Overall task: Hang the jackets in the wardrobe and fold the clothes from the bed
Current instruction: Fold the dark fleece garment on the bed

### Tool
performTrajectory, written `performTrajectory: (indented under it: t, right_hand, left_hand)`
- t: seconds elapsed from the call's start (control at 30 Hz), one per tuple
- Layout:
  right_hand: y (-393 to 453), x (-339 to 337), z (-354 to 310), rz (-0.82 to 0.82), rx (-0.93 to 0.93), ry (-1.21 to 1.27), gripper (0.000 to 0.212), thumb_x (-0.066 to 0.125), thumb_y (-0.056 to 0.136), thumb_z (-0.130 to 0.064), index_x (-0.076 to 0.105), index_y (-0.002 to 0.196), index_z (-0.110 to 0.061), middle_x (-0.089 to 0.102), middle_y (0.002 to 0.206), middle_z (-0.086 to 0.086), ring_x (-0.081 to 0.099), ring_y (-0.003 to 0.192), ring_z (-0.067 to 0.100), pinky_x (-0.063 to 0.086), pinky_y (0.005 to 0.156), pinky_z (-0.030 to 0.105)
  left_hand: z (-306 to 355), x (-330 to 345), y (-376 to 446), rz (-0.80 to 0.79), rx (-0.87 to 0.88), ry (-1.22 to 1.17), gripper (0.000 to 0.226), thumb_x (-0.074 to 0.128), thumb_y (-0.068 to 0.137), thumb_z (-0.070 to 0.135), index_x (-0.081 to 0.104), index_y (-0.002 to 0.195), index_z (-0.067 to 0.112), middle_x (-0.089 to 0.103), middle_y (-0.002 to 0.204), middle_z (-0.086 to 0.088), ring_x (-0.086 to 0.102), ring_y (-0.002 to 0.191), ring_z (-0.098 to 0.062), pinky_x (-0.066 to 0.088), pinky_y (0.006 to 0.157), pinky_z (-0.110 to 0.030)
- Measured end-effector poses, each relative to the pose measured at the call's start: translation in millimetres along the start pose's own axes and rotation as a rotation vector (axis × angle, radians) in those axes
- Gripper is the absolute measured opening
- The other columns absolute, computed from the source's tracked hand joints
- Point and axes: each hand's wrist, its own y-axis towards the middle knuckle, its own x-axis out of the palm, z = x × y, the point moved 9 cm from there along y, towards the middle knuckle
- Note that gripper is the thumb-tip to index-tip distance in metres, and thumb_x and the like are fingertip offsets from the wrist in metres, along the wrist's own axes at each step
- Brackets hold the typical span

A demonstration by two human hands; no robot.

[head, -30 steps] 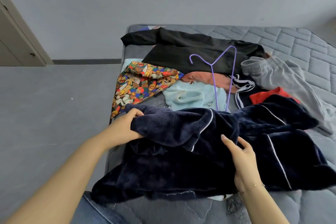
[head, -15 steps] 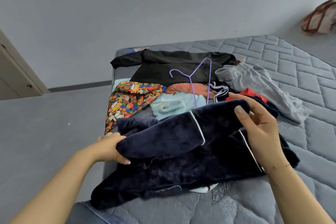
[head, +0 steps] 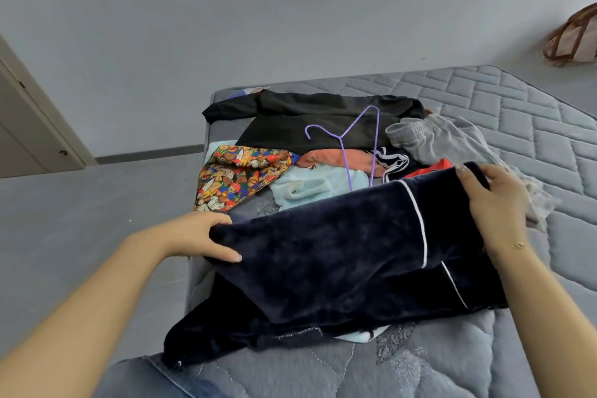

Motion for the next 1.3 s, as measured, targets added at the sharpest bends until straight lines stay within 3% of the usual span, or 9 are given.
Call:
performTrajectory:
  t: [0.1,0.23,0.37,0.43,0.6,0.77,0.87,1.0,1.3]
  right_hand:
    - [29,11,50,-0.020,0.083,-0.307,0.031,0.057,0.095,-0.036,0.064,0.107,-0.009,0.068,0.106,0.020,0.061,0.100,0.033,0.042,0.081,0.036]
    - [22,42,102,-0.297,0.301,-0.681,0.069,0.066,0.089,-0.038,0.039,0.143,-0.006,0.046,0.140,0.028,0.044,0.128,0.044,0.035,0.103,0.048]
    - [-8,75,50,-0.171,-0.205,-0.857,0.061,0.065,0.085,-0.026,0.046,0.141,-0.008,0.030,0.153,0.020,0.025,0.142,0.038,0.012,0.116,0.048]
    - [-43,120,20,-0.306,-0.476,-0.732,0.050,0.053,0.091,-0.036,0.055,0.136,-0.014,0.042,0.149,0.013,0.034,0.141,0.033,0.018,0.117,0.047]
    - [-85,200,67,-0.795,-0.398,-0.882,0.064,0.029,0.094,-0.067,0.030,0.151,-0.037,0.024,0.161,-0.003,0.012,0.151,0.018,0.000,0.121,0.043]
    - [-54,176,104,-0.710,-0.366,-1.034,0.088,-0.007,0.085,-0.075,0.018,0.156,-0.029,0.016,0.163,0.001,0.006,0.151,0.019,-0.009,0.120,0.037]
    - [-57,176,107,-0.707,-0.364,-1.060,0.085,-0.010,0.088,-0.071,0.016,0.156,-0.027,0.015,0.163,0.001,0.005,0.152,0.018,-0.012,0.120,0.036]
    - [-60,178,105,-0.678,-0.364,-1.036,0.083,-0.007,0.089,-0.065,0.020,0.155,-0.025,0.020,0.162,0.002,0.008,0.151,0.019,-0.011,0.121,0.036]
    - [-63,175,103,-0.609,-0.356,-0.929,0.069,0.013,0.097,-0.056,0.035,0.151,-0.020,0.033,0.157,0.006,0.022,0.148,0.023,0.003,0.123,0.040]
  left_hand:
    - [-24,5,25,-0.012,-0.066,0.019,0.046,0.063,0.066,0.077,0.062,0.085,0.034,0.062,0.093,0.012,0.057,0.088,-0.009,0.048,0.082,-0.031]
    - [-51,23,53,0.078,-0.076,0.119,0.027,0.059,0.087,0.057,0.061,0.098,0.032,0.051,0.119,0.018,0.043,0.119,-0.010,0.037,0.107,-0.043]
    - [-52,30,59,0.260,-0.013,-0.138,0.012,0.051,0.099,0.034,0.057,0.095,0.025,0.064,0.097,0.004,0.061,0.096,-0.020,0.049,0.088,-0.042]
    - [-49,27,61,0.327,-0.005,-0.120,0.016,0.048,0.100,0.032,0.055,0.094,0.018,0.063,0.089,-0.002,0.061,0.086,-0.022,0.049,0.080,-0.044]
    - [-53,1,61,0.358,-0.010,0.155,0.028,0.047,0.092,0.059,0.051,0.089,0.032,0.058,0.076,0.010,0.054,0.069,-0.006,0.041,0.056,-0.027]
    - [-95,7,56,0.213,-0.226,0.267,0.047,0.034,0.082,0.077,0.058,0.090,0.037,0.062,0.076,0.013,0.057,0.071,-0.005,0.041,0.058,-0.027]
    - [-98,17,65,0.268,-0.234,0.117,0.050,0.022,0.095,0.063,0.056,0.120,0.036,0.065,0.113,0.004,0.060,0.104,-0.021,0.045,0.090,-0.038]
    - [-105,11,81,0.353,-0.197,0.290,0.042,0.048,0.097,0.048,0.049,0.136,0.034,0.039,0.148,0.004,0.033,0.135,-0.025,0.031,0.106,-0.048]
    - [-116,-22,76,0.357,-0.124,-0.438,0.011,0.062,0.093,0.034,0.068,0.088,0.026,0.071,0.083,0.012,0.063,0.077,0.000,0.047,0.063,-0.014]
